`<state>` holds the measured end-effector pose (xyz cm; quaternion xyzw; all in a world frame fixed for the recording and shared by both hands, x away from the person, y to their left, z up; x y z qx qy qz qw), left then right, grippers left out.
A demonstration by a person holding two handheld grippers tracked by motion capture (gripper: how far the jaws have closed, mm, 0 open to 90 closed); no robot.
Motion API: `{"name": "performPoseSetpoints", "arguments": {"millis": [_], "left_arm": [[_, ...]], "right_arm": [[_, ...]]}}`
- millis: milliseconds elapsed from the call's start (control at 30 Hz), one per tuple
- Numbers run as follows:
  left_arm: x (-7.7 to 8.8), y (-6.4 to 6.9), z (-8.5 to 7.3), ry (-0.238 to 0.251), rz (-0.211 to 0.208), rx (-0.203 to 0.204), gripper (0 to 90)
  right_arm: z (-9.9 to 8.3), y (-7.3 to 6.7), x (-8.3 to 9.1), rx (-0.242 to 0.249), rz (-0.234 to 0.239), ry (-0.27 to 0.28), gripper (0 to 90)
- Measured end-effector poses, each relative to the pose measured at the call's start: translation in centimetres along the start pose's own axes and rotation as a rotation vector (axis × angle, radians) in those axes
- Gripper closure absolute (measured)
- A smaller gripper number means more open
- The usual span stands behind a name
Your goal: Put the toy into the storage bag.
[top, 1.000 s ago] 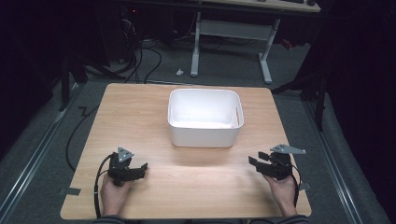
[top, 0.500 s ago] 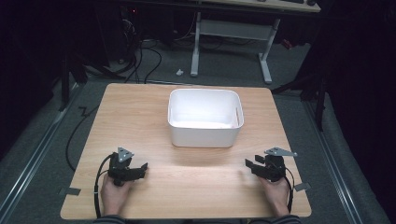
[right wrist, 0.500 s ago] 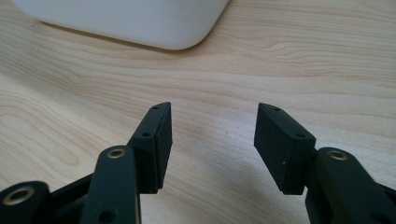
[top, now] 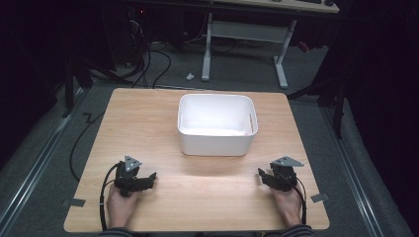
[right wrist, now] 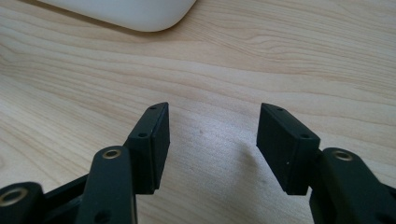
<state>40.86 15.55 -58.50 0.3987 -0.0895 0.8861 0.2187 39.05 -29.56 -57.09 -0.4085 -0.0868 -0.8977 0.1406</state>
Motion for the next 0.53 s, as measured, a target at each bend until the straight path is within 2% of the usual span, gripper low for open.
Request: {"name": "performPoseSetpoints", "arguments": {"millis": [167,267,533], "left_arm": [[0.0,0.0,0.0,0.0,0.0,0.0,15.8],[-0.01,0.0,0.01,0.001,0.001,0.001,15.7],[-0.02,0.0,0.01,0.001,0.001,0.002,15.8]], "right_arm": [[-0.15,-0.09,-0.53,0.013,-0.01,-0.005,39.5],[-0.3,0.1,-0.76,-0.017,0.017,0.015,35.0],[-0.31,0.1,-0.77,-0.013,0.018,0.013,34.2]]}}
Point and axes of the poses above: each handheld gripper's, and its own axes: x roughly backward along the jaws, z roughly out of its top, y roughly to its right, the point moved 7 cm from there along -x, roughly forward along the jaws, and after that the axes turned 5 degrees about -y, right-handed, at the moved point
